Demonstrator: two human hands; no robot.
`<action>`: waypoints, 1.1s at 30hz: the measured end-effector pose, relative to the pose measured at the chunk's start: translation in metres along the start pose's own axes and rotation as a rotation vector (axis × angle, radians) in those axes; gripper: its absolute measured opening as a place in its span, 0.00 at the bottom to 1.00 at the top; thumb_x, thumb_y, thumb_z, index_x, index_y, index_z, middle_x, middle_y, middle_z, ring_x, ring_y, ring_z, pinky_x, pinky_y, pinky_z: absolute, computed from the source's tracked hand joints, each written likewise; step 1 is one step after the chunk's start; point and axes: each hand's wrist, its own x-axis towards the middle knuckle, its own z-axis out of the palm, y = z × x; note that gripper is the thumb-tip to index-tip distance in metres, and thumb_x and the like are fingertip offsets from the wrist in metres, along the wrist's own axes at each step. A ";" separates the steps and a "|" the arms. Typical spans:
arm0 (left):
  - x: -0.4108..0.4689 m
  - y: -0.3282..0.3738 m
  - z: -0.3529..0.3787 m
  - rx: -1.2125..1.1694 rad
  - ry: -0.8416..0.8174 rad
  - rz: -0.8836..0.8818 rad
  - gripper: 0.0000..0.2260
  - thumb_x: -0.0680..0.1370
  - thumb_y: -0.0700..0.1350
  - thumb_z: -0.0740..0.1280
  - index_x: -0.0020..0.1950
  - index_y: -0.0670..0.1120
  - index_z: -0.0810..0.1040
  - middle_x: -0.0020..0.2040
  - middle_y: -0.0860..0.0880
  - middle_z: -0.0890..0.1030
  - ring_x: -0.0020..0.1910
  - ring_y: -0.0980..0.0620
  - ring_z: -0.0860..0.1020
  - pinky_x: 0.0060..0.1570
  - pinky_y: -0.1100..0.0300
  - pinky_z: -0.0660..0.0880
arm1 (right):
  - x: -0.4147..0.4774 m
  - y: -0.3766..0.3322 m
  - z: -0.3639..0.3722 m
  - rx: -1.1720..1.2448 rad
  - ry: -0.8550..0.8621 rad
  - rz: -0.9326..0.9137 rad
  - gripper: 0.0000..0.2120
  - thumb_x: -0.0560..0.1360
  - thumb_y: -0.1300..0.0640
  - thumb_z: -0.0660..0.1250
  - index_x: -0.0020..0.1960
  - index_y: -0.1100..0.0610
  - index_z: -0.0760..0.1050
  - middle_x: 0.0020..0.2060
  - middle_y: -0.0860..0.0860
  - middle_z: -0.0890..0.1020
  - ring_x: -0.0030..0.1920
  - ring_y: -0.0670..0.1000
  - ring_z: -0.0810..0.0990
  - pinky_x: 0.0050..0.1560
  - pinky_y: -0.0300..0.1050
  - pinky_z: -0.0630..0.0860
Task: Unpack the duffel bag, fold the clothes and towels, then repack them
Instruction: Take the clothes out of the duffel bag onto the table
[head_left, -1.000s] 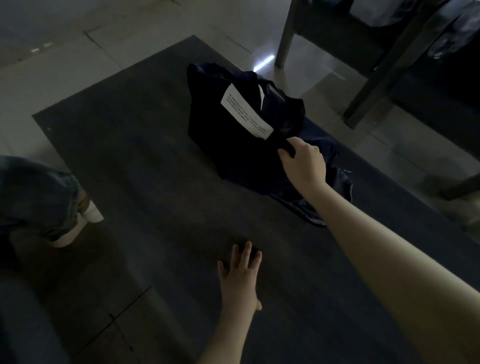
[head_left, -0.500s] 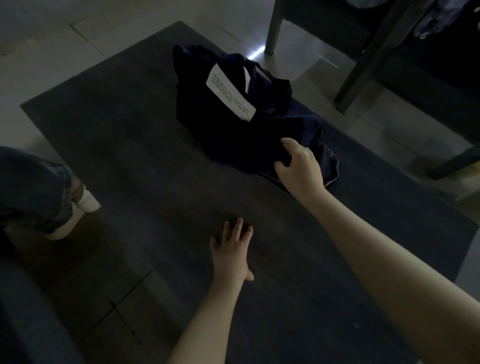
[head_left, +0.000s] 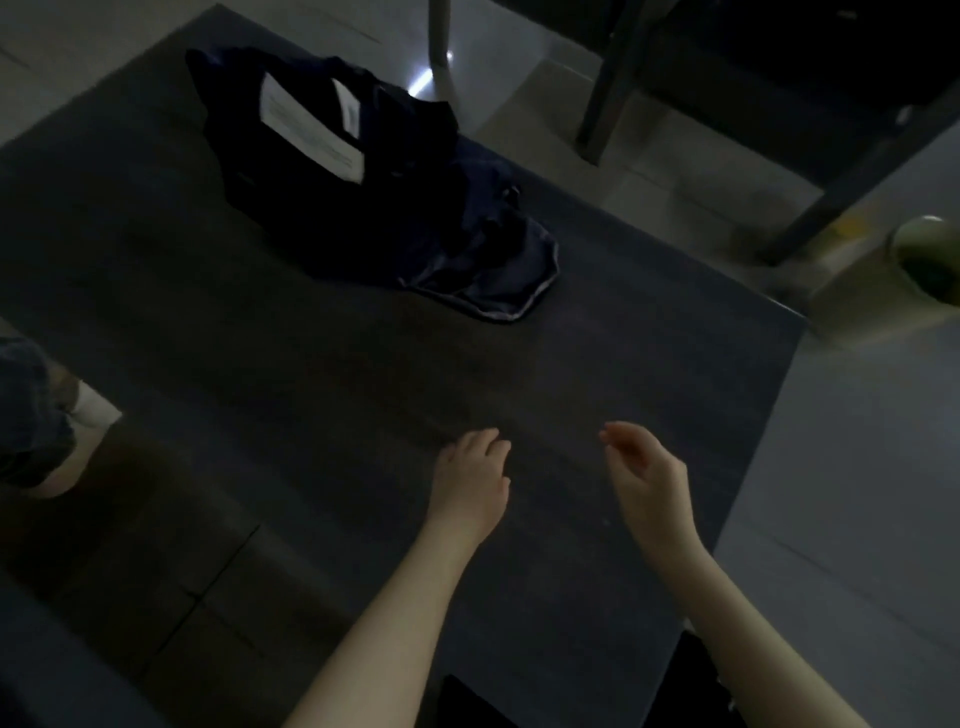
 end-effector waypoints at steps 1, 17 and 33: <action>-0.004 0.016 0.008 -0.010 0.012 0.047 0.22 0.80 0.45 0.60 0.74 0.47 0.63 0.75 0.49 0.62 0.74 0.50 0.59 0.70 0.54 0.59 | -0.013 0.016 -0.012 0.007 0.022 0.040 0.08 0.74 0.66 0.67 0.51 0.58 0.79 0.41 0.45 0.81 0.43 0.36 0.79 0.45 0.26 0.72; -0.027 0.178 0.157 0.197 0.057 0.521 0.17 0.72 0.44 0.69 0.61 0.46 0.76 0.63 0.46 0.73 0.64 0.47 0.69 0.61 0.48 0.70 | -0.165 0.220 -0.090 -0.057 0.030 0.511 0.10 0.75 0.63 0.66 0.55 0.59 0.78 0.47 0.53 0.83 0.48 0.53 0.81 0.50 0.49 0.77; -0.024 0.167 0.178 0.311 0.276 0.555 0.18 0.76 0.46 0.56 0.64 0.45 0.74 0.66 0.45 0.68 0.68 0.46 0.66 0.68 0.51 0.61 | -0.153 0.365 0.034 -0.247 -0.256 0.744 0.35 0.72 0.53 0.67 0.75 0.52 0.56 0.73 0.53 0.60 0.65 0.61 0.68 0.58 0.54 0.73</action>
